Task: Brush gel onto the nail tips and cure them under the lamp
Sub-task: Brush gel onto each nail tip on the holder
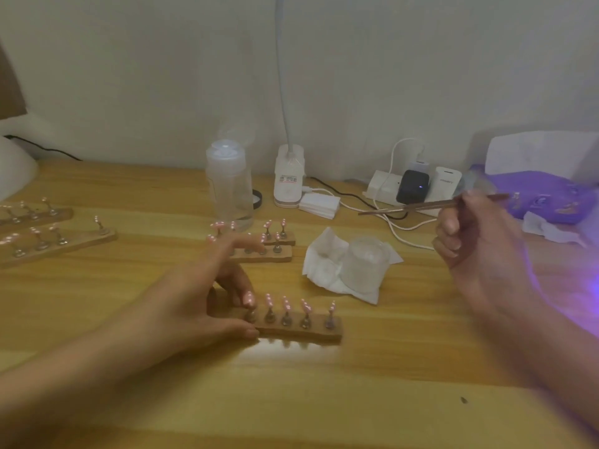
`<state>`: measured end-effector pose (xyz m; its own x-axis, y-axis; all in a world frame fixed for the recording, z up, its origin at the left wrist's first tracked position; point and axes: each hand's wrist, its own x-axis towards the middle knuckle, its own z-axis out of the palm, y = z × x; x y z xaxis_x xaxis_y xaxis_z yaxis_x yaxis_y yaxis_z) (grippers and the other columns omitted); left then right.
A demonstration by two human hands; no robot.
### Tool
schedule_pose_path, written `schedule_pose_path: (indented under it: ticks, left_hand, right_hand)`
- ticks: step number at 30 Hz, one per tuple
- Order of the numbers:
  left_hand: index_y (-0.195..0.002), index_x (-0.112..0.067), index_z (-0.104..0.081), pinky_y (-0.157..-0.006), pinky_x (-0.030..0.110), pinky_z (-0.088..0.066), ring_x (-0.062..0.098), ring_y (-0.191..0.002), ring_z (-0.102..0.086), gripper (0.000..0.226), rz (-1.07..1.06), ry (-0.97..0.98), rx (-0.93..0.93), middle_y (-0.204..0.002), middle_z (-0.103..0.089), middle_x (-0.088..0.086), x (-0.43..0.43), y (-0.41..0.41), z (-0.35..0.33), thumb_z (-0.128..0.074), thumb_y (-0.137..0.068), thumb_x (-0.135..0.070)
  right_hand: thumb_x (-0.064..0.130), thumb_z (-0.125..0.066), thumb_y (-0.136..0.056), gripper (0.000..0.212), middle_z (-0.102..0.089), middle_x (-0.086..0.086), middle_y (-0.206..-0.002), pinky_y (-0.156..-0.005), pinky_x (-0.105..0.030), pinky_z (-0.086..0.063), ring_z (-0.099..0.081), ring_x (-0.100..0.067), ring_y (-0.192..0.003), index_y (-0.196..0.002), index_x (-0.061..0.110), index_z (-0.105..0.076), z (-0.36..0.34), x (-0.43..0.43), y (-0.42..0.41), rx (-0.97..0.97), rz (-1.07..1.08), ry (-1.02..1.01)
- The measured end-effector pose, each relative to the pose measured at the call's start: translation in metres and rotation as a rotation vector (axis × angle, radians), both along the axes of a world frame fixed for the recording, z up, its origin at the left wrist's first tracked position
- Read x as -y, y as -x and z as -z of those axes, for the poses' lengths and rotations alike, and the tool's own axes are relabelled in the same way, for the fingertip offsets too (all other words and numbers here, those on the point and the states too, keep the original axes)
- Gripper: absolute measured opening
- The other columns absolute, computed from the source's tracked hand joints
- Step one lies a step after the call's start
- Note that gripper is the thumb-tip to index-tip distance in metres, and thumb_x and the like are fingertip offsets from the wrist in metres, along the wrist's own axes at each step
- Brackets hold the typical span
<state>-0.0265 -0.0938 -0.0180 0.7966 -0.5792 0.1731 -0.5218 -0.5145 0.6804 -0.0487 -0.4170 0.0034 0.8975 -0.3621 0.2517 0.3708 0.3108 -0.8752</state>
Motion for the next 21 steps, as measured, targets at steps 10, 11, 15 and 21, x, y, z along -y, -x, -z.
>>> schedule_pose_path:
  ticks: [10,11,15,21]
  left_hand:
    - [-0.111,-0.045,-0.040,-0.058,0.003,-0.038,-0.009,-0.063,-0.055,0.069,0.135,0.119,-0.052,-0.094,-0.065,-0.016,0.071,0.020,0.008,-0.089,-0.068,-0.024]
    - [-0.111,-0.045,-0.041,-0.057,0.004,-0.039,-0.007,-0.062,-0.056,0.067,0.125,0.151,-0.068,-0.094,-0.068,-0.015,0.068,0.020,0.007,-0.089,-0.069,-0.024]
    - [-0.111,-0.039,-0.045,-0.056,0.028,-0.049,0.011,-0.065,-0.063,0.056,0.107,0.243,-0.144,-0.090,-0.073,-0.006,0.064,0.018,0.007,-0.081,-0.080,-0.010]
    - [-0.113,-0.041,-0.047,-0.055,0.028,-0.049,0.014,-0.058,-0.058,0.057,0.124,0.212,-0.153,-0.087,-0.073,-0.007,0.066,0.016,0.007,-0.080,-0.080,-0.007]
  right_hand:
    - [0.020,-0.049,-0.096,0.012,-0.061,0.001,-0.059,-0.046,-0.024,-0.047,-0.057,-0.018,-0.050,-0.086,0.026,-0.050,-0.021,0.009,0.002,0.152,-0.026,0.683]
    - [0.023,-0.050,-0.095,0.011,-0.062,0.000,-0.060,-0.047,-0.025,-0.047,-0.058,-0.019,-0.051,-0.085,0.027,-0.050,-0.020,0.007,0.002,0.160,-0.041,0.724]
    - [0.027,-0.049,-0.092,0.009,-0.064,-0.007,-0.064,-0.052,-0.028,-0.050,-0.060,-0.024,-0.055,-0.083,0.028,-0.051,-0.017,0.003,-0.002,0.154,-0.086,0.815]
    - [0.020,-0.048,-0.095,0.011,-0.065,-0.011,-0.068,-0.053,-0.028,-0.050,-0.061,-0.025,-0.058,-0.085,0.018,-0.049,-0.007,0.004,-0.005,0.115,-0.132,0.866]
